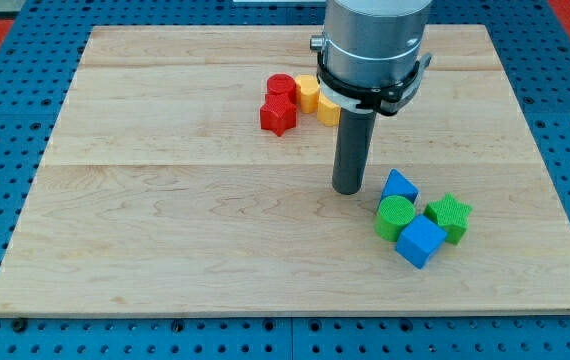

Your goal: Push the hexagon below the heart

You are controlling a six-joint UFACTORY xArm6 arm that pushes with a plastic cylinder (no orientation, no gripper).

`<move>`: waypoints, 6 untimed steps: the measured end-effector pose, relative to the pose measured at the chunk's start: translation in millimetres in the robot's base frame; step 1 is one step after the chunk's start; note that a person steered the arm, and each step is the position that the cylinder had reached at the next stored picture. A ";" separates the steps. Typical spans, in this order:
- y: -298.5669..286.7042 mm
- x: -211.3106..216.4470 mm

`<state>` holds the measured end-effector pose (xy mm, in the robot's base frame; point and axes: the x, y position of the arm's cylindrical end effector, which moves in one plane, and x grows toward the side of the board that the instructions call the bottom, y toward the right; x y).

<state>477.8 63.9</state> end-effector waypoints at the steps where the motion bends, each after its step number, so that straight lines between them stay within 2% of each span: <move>1: 0.0 0.0; 3: -0.7 0.0; 6: -17.8 -60.8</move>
<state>417.0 46.2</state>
